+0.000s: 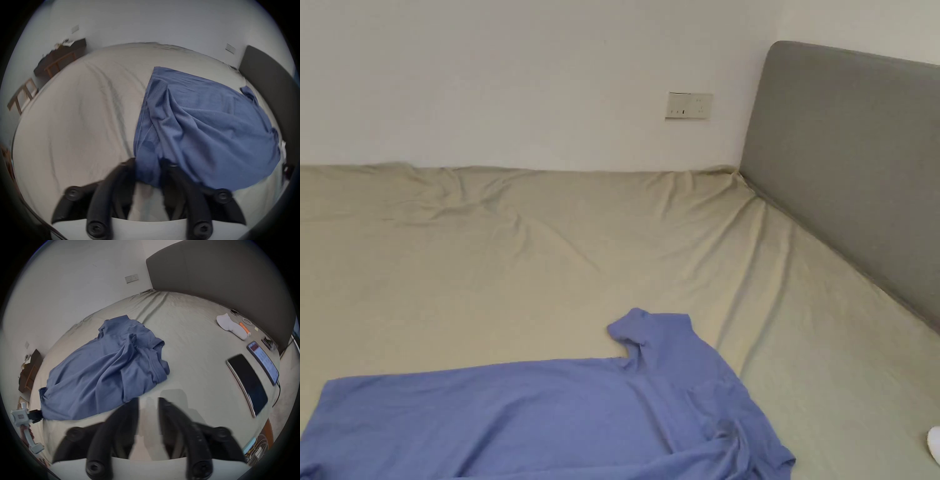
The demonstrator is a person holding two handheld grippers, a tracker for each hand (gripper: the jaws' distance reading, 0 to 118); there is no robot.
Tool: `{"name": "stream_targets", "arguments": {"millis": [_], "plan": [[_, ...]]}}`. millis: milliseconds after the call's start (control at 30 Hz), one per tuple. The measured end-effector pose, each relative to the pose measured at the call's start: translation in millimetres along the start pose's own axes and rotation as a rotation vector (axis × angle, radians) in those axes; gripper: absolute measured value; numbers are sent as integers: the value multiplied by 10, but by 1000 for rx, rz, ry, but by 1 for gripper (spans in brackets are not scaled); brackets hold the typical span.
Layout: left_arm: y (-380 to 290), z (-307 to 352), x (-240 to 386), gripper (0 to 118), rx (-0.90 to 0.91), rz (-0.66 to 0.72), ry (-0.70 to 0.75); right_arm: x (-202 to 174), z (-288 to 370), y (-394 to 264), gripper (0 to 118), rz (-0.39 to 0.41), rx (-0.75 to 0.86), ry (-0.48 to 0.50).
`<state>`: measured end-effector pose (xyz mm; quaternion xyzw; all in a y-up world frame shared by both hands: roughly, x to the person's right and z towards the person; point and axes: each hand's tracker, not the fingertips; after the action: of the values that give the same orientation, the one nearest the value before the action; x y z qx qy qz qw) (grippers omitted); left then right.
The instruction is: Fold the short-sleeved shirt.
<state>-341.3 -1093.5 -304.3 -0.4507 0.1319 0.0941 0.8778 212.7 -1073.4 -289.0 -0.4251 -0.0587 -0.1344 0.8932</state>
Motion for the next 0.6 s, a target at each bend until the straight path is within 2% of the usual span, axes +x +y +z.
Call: {"name": "stream_targets", "arguments": {"millis": [33,67,100,267,367,400,433,467,500,533,567,600], "plan": [[31,34,-2,22,-14,45,-22,-24,-57,43,34,22,3,-1],[52,66,-9,11,-28,80,-55,-68,-69,86,53,48,14,-12],[62,61,-16,8,-43,108,-61,-91,-117,123,72,64,19,-12],[76,59,30,8,-42,83,-32,-61,-504,340,74,83,22,-57],[107,-95,-144,8,-42,97,-35,41,-803,431,74,61,17,-98],[109,-83,-166,8,-39,105,-42,76,-879,446,68,51,-5,-89],[106,-139,-261,8,-36,112,-47,71,-888,445,56,53,-17,-83],[109,-150,-319,8,-36,120,-51,83,-841,462,33,129,21,-106],[112,-124,-349,8,-34,123,-53,99,-796,480,6,186,15,-69],[119,-92,-379,8,-30,128,-55,106,-761,477,6,147,9,10],[67,110,-178,8,-26,125,-55,85,-725,494,6,147,-27,-21],[53,187,-146,7,-16,122,-53,91,-676,490,6,194,-37,-22]]}}
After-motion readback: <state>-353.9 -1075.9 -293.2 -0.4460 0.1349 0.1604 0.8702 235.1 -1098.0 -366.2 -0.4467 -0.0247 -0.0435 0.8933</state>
